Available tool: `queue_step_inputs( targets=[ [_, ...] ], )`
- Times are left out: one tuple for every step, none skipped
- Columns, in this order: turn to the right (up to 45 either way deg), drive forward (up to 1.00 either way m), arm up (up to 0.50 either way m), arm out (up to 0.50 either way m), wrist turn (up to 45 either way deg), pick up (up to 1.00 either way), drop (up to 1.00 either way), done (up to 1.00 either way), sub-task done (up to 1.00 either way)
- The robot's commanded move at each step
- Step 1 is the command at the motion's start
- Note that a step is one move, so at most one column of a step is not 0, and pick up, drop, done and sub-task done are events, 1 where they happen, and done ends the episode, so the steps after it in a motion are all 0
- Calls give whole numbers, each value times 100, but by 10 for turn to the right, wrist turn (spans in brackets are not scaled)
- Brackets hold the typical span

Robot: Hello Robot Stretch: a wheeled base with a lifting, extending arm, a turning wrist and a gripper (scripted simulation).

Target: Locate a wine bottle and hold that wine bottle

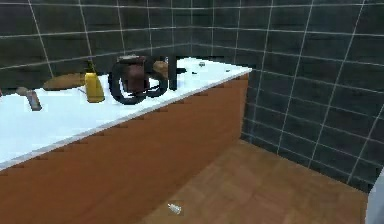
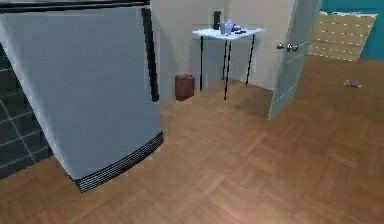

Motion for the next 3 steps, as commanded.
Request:
queue_step_inputs(
  targets=[
    [0,65,0,0,0,0,0,0,0],
    [-450,0,0,0,0,0,0,0,0],
    [-450,0,0,0,0,0,0,0,0]
  ],
)
